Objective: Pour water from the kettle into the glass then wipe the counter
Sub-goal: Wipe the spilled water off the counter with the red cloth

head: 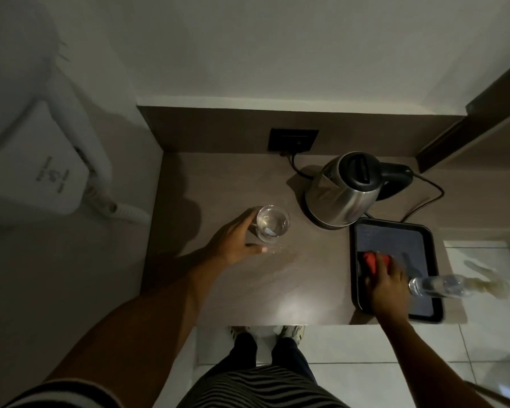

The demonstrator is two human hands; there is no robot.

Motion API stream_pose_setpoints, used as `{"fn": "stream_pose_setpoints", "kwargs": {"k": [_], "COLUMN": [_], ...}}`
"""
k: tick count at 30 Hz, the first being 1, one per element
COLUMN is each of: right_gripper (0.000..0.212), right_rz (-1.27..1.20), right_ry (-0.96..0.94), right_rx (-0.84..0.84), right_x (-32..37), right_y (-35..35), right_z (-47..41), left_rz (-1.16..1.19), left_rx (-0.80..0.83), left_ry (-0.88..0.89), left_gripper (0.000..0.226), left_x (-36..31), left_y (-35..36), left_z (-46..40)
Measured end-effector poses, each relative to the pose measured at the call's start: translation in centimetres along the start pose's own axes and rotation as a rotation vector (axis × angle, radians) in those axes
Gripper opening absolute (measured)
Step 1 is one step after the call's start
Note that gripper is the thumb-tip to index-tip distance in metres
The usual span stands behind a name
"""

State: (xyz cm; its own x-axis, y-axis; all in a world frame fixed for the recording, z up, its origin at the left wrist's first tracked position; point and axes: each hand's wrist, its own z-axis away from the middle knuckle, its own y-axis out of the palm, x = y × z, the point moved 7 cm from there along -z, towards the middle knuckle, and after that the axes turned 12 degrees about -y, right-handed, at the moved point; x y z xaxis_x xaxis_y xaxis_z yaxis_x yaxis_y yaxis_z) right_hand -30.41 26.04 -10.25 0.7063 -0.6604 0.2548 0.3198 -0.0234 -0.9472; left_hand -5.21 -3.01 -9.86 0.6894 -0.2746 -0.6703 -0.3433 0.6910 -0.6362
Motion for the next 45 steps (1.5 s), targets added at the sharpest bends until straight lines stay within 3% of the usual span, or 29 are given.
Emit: {"fn": "stream_pose_setpoints", "kwargs": {"k": [4, 7, 10, 14, 20, 26, 29, 32, 34, 36, 38, 39, 43, 45], "right_gripper": [0.05, 0.06, 0.071, 0.077, 0.064, 0.067, 0.065, 0.072, 0.062, 0.044, 0.041, 0.045, 0.063, 0.066], "right_rz": [-0.088, -0.134, -0.175, -0.097, -0.072, -0.191, -0.204, -0.162, -0.146, -0.14, -0.088, -0.127, -0.242, -0.303], "right_ry": [0.04, -0.024, -0.234, -0.486, -0.15, -0.059, -0.289, -0.813, -1.071, -1.167, -1.055, -0.9, 0.012, 0.201], "right_rx": [-0.033, -0.1, -0.03, 0.029, -0.136, -0.191, -0.042, 0.137, 0.259, 0.286, 0.173, 0.124, -0.25, -0.327], "right_x": [-0.3, 2.6, 9.2, 16.7, 16.0, 20.9, 26.4, 29.5, 28.3, 25.4, 21.4, 18.9, 13.4, 16.6], "right_y": [-2.0, -2.8, -1.2, 2.8, 4.6, 7.3, 10.6, 12.5, 11.6, 9.7, 7.1, 6.2, 4.8, 5.6], "right_z": [-1.0, -0.5, 0.6, 1.0, -1.9, 1.9, 5.5, 9.2, 9.0, 6.9, 3.0, 0.8, -1.5, 0.4], "left_rz": [-0.208, -0.328, -0.462, -0.553, -0.504, -0.49, -0.483, -0.482, -0.497, -0.507, -0.511, -0.51, -0.509, -0.505], "left_rx": [-0.065, -0.182, -0.306, -0.34, -0.398, -0.416, -0.416, -0.418, -0.41, -0.405, -0.411, -0.41, -0.401, -0.388], "left_ry": [-0.094, -0.106, -0.073, -0.048, -0.01, -0.026, -0.03, -0.028, -0.04, -0.041, -0.03, -0.027, -0.039, -0.039], "left_gripper": [0.095, 0.076, 0.07, 0.069, 0.062, 0.056, 0.055, 0.055, 0.056, 0.057, 0.057, 0.058, 0.058, 0.058], "left_x": [4.0, 7.4, 10.0, 12.7, 12.9, 12.3, 12.2, 12.2, 12.3, 12.3, 12.4, 12.4, 12.4, 12.4], "left_y": [-1.2, -2.5, -3.2, -2.6, -2.8, -3.1, -3.1, -3.2, -3.2, -3.1, -3.1, -3.1, -3.0, -3.0], "left_z": [1.2, 3.1, 5.0, 5.6, 5.4, 5.6, 5.9, 5.8, 5.8, 5.8, 5.7, 5.6, 5.8, 5.7]}}
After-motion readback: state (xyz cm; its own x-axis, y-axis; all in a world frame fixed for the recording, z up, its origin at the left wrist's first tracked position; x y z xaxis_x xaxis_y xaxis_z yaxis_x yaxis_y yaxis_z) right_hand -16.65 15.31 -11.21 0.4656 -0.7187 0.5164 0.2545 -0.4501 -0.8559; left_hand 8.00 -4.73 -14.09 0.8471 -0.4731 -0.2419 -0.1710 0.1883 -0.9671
